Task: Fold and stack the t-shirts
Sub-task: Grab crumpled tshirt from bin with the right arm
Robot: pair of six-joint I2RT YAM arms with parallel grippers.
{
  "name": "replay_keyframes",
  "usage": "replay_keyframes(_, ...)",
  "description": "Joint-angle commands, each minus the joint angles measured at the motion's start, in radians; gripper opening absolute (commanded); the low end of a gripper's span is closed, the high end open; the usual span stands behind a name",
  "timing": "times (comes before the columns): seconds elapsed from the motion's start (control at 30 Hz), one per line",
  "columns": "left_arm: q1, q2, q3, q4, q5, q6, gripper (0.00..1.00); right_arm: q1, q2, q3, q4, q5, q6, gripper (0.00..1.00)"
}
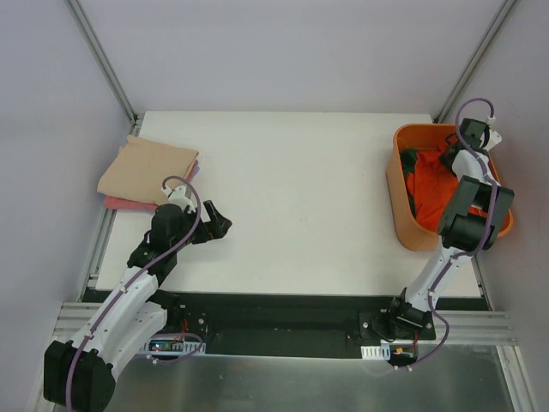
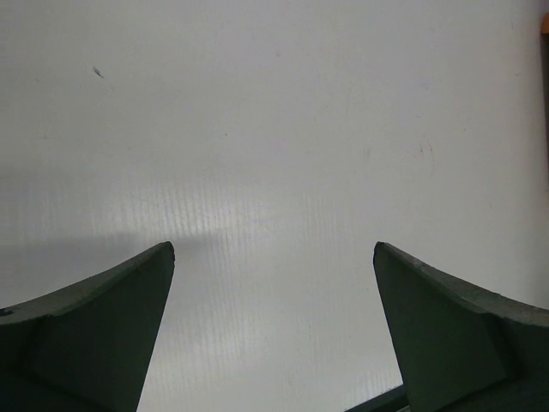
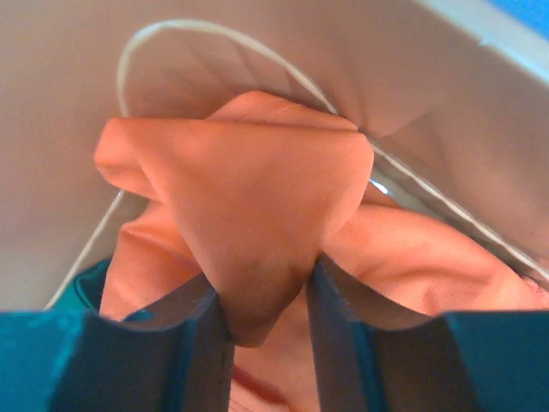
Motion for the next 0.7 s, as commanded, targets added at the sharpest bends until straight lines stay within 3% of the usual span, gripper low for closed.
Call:
replay_keyframes(0.0,0.005,-0.006,0.024,0.037,-0.032,0.032,0.99,-0.011,-0.031,-0.030,0.158,-0.004,-0.064,0.26)
replay_keyframes(0.13,0.005,-0.012,0.021,0.037,-0.025,0.018,0.99,-0.011,-0.144,-0.062,0.176,0.005,-0.099,0.00)
replay_keyframes(0.43,0.005,-0.068,-0.004,0.036,0.001,-0.031,0.99,0.012,-0.647,-0.171,0.213,-0.120,-0.120,0.00)
replay_keyframes(0.67,0.005,-0.133,-0.022,0.036,0.027,-0.053,0.99,0.167,-0.959,-0.096,0.176,-0.307,-0.119,0.00)
